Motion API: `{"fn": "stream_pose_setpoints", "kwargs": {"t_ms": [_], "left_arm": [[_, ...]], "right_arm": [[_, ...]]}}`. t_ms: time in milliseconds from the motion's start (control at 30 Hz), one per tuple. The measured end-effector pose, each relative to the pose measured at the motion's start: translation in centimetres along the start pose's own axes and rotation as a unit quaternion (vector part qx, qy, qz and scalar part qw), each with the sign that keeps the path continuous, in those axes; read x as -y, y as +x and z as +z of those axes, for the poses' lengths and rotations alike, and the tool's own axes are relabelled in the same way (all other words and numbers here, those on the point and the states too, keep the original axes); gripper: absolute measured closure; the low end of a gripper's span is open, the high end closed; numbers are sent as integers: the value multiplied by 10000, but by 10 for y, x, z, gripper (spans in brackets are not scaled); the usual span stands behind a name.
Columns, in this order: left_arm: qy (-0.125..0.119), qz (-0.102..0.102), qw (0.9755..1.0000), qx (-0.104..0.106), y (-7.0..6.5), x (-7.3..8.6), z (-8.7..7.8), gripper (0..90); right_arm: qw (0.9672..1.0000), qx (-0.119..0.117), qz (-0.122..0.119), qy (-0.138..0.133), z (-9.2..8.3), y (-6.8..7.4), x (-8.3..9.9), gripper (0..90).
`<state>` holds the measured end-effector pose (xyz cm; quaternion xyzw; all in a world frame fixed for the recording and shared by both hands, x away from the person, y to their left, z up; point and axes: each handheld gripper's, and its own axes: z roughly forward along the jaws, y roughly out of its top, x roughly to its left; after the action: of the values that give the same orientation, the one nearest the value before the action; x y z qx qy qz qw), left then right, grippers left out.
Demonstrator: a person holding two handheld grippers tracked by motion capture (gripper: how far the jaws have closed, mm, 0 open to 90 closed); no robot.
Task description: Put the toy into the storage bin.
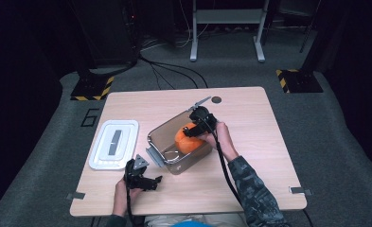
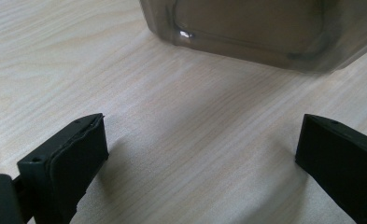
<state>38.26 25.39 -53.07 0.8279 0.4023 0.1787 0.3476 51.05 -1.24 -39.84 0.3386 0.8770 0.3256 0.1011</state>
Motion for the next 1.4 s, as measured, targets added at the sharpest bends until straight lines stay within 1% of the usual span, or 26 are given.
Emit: {"fn": "stream_pose_setpoints", "kwargs": {"t_ms": [33, 67, 100, 133, 167, 200, 300, 433, 467, 533, 567, 600, 633, 767, 900, 1067, 1167, 1200, 1267, 1300, 1333, 1400], "left_arm": [[1, 4, 10000, -1, 0, 0, 0, 18], [16, 11, 10000, -8, 0, 0, 0, 19], [14, -1, 10000, -4, 0, 0, 0, 19], [14, 8, 10000, -8, 0, 0, 0, 19], [14, 0, 10000, -4, 0, 0, 0, 19], [13, -1, 10000, -4, 0, 0, 0, 20], [12, -8, 10000, -3, 0, 0, 0, 20], [12, -5, 10000, -6, 0, 0, 0, 21], [12, -10, 10000, -4, 0, 0, 0, 20], [12, -3, 10000, -8, 0, 0, 0, 20], [12, -17, 10000, -1, 0, 0, 0, 20], [12, -17, 10000, -1, 0, 0, 0, 20], [11, -14, 10000, -6, 0, 0, 0, 21], [25, -10, 10000, 14, 0, 0, -1, 20], [25, -12, 10000, 12, 0, 0, 0, 20], [26, -1, 10000, 6, 0, 0, -1, 20], [25, -7, 10000, 11, 0, 0, 0, 20], [27, 5, 10000, 5, 0, 0, -1, 20], [25, -7, 10000, 12, 0, 0, 0, 20], [26, -15, 10000, 15, 0, 0, 0, 20], [25, -4, 10000, 8, 0, 0, 0, 20], [26, -10, 10000, 12, 0, 0, 0, 20]], "right_arm": [[10000, -21, 23, 71, 2, 1, 0, 408], [10000, -16, -16, 69, 3, 0, 0, 405], [9999, -16, 54, 114, 5, 0, 0, 388], [9999, -32, 69, 153, 6, 0, 1, 371], [9996, -12, 127, 247, 8, 0, 1, 340], [9995, 20, 110, 298, 10, 0, 1, 335], [9995, 31, 126, 276, 9, 1, 0, 306], [9996, -10, 156, 238, 7, 0, 0, 276], [9997, -52, 197, 154, 4, -1, 0, 239], [9998, -37, 191, 78, 1, -3, 1, 212], [9997, -19, 237, 9, -1, -3, 1, 192], [9997, -19, 237, 9, -1, -3, 1, 192], [9997, -5, 251, -80, -7, -7, 2, 161], [9994, 22, 308, -169, -14, -10, 4, 151], [9988, 15, 340, -357, -26, -11, 7, 142], [9981, 47, 299, -537, -40, -13, 12, 131], [9977, 97, 291, -599, -51, -16, 19, 118], [9975, 123, 265, -648, -53, -18, 21, 109], [9973, 148, 271, -662, -56, -19, 24, 99], [9967, 198, 241, -744, -62, -23, 30, 82], [9966, 196, 286, -746, -64, -23, 33, 78], [9962, 261, 258, -794, -68, -26, 38, 63]]}}
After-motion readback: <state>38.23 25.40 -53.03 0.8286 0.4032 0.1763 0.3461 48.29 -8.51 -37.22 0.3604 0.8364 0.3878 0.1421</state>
